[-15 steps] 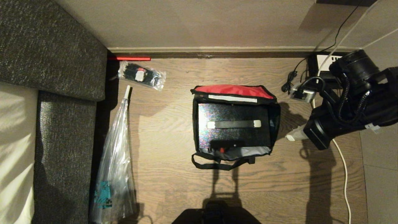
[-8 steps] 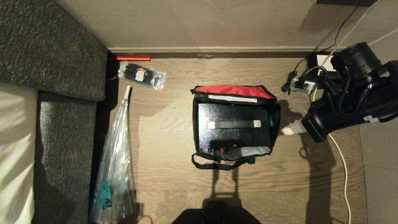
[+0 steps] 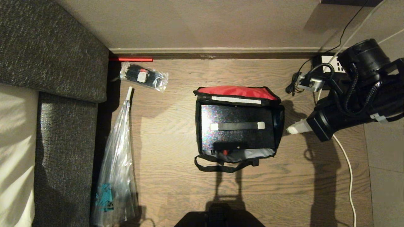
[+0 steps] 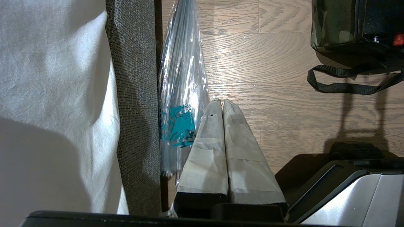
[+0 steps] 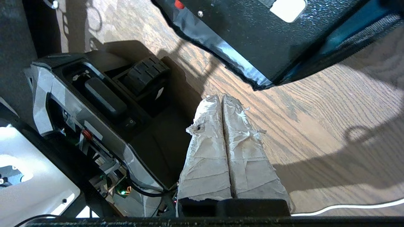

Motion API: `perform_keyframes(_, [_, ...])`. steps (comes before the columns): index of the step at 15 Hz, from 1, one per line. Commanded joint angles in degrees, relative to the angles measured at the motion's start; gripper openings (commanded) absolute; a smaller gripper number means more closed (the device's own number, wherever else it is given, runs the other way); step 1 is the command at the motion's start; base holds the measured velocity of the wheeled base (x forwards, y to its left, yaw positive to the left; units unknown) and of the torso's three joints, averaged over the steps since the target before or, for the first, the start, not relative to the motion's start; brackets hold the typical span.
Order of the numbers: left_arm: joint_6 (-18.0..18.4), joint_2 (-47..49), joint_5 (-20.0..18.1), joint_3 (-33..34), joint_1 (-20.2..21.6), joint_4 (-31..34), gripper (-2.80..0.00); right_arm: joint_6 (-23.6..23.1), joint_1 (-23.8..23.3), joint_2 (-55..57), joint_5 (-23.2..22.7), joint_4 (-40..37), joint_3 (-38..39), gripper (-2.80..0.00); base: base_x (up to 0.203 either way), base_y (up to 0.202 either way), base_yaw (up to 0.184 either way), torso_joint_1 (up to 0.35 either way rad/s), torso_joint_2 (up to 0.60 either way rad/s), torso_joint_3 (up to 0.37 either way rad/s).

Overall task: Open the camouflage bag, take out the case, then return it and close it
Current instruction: Grip the handle

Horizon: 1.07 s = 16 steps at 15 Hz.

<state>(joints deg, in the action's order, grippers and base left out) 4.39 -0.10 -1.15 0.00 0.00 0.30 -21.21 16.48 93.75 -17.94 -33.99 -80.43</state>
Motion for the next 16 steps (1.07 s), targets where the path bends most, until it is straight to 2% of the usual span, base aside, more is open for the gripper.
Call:
perform_keyframes(1, [0.01,0.10,0.09,0.09,0.00,0.04,-2.80,0.04,0.04,-0.15,-0.07,-0.20,-0.07,-2.80,0.000,0.000,0.000,0.000,0.00,0.000])
perform_keyframes(11, [-0.26,0.10,-0.08,0.09,0.00,-0.03,-2.80,0.68,0.04,-0.80,0.80,-0.29,0.13,-2.80,0.000,0.000,0.000,0.003,0.00,0.136])
perform_keyframes(13, [-0.34,0.10,-0.08,0.09,0.00,-0.03,-2.80,0.25,0.15,0.23,4.60,-0.21,0.54,-2.80,0.000,0.000,0.000,0.003,0.00,0.036])
perform_keyframes(16, [-0.34,0.10,-0.05,0.09,0.00,-0.03,-2.80,-0.60,2.73,4.25,15.39,0.25,-0.02,-2.80,0.000,0.000,0.000,0.000,0.00,0.000])
